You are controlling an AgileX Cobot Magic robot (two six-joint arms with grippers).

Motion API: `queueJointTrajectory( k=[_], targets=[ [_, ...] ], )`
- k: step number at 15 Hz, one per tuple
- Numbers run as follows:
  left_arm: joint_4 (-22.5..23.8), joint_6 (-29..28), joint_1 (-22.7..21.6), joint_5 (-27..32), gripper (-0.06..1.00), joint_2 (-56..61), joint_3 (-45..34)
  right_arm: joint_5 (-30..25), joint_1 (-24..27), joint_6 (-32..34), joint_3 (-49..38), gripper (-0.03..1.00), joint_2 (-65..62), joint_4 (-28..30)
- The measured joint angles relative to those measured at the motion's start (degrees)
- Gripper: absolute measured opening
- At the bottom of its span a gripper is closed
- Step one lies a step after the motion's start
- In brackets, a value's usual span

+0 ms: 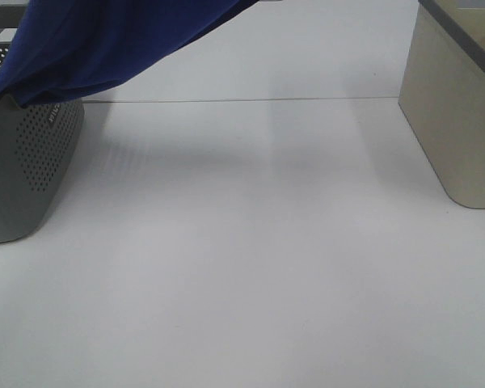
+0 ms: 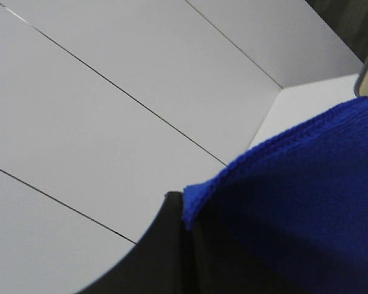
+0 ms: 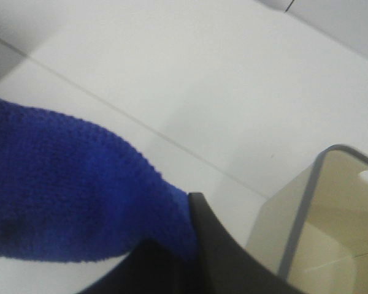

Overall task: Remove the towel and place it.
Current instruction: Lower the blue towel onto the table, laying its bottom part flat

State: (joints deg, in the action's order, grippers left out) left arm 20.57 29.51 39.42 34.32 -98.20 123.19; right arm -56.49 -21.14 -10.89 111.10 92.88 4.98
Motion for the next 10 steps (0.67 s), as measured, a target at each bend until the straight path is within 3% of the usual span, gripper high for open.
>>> queueJointTrajectory(
  k=[3, 4, 8, 10],
  targets=[
    [-6.53, 0.0, -4.7, -6.3, 0.0, 0.0, 0.0, 0.11, 0.0, 0.86, 4.41, 0.02, 0.52, 4.76],
    [-13.52, 0.74, -8.42, -8.19, 0.0, -0.23, 0.0, 1.78, 0.0, 2.46, 6.59, 0.02, 2.52, 7.33],
    [-28.76, 8.19, -13.58, -10.49, 0.0, -4.58, 0.0, 8.88, 0.0, 3.44, 10.83, 0.02, 8.02, 8.94],
    [-32.26, 13.52, -13.81, -13.58, 0.0, -7.28, 0.0, 14.32, 0.0, 4.64, 11.63, 0.02, 10.43, 11.29]
  ],
)
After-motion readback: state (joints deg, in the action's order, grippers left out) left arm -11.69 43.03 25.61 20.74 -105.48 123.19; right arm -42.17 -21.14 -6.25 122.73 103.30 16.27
